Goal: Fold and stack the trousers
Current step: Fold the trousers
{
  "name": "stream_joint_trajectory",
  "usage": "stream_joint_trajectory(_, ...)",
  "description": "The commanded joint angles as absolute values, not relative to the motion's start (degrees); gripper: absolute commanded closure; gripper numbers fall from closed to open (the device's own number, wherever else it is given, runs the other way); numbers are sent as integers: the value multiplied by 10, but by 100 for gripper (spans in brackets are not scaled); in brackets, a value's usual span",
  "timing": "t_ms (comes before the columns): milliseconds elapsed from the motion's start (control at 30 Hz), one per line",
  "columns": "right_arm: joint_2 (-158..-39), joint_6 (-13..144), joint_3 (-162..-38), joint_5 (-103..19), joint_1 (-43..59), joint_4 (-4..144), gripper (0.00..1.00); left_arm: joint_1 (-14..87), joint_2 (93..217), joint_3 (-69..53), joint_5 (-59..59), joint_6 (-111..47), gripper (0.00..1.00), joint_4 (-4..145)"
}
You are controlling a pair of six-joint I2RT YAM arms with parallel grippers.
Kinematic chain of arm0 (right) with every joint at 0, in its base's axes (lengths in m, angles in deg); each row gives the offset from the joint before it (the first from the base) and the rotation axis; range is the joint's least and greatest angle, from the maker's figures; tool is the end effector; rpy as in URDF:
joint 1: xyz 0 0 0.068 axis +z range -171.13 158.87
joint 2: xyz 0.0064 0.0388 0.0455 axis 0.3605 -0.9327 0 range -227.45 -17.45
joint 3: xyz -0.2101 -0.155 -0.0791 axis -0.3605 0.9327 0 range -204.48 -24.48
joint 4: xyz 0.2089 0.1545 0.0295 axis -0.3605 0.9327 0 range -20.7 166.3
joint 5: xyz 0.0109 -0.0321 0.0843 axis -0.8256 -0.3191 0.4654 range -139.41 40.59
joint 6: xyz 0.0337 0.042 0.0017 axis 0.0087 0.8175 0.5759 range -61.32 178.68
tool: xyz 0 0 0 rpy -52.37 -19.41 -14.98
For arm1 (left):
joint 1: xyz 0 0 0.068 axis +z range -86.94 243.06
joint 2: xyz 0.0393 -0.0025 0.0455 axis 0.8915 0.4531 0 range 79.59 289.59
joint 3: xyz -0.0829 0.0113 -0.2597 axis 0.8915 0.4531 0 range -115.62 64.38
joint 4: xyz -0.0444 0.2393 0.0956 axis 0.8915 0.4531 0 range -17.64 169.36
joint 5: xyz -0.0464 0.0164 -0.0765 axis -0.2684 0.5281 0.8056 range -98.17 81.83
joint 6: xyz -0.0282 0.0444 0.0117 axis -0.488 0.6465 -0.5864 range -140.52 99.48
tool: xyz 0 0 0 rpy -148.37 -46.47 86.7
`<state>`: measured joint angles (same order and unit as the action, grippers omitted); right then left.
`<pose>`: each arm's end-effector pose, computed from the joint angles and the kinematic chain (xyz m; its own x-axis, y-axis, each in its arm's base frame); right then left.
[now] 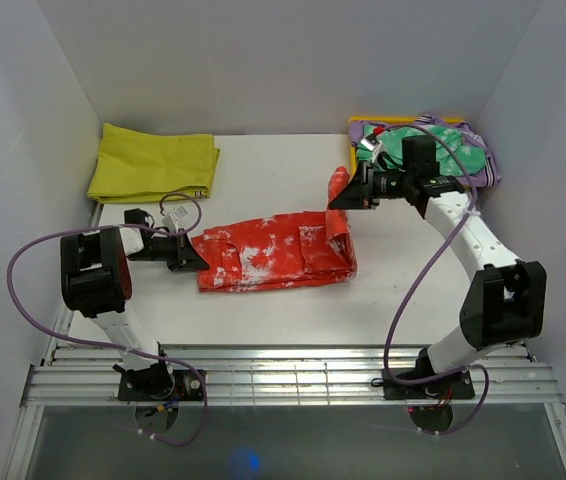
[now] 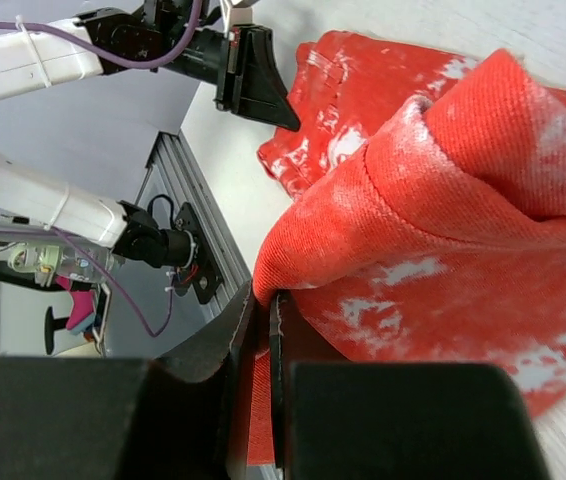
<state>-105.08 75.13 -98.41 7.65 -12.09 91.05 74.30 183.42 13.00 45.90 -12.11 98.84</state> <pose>0.3286 0.0825 0.3234 -0.7647 0.0342 -0.6434 -0.5673 0.4378 0.6975 0.2982 0.0299 0.1190 -0.9467 -0.1007 -0.3061 0.1784 0.6273 -0.7581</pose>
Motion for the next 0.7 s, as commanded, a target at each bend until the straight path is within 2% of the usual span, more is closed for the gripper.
stream_joint_trajectory(0,-1066,857,-987,34,-60,780,92,732,1837,135,461,-130,100,964)
stream_joint_trajectory(133,-1116,922,-997,3,15,713,92,732,1847,134,464,-136,100,953)
stream_joint_trajectory(433,-1239,942,-1104,-38,128,703,92,731,1854,150,489,-151,100,929)
stream_joint_trajectory(667,-1239,864,-1167,-34,92,777,92,737,1846,149,471,-145,100,939)
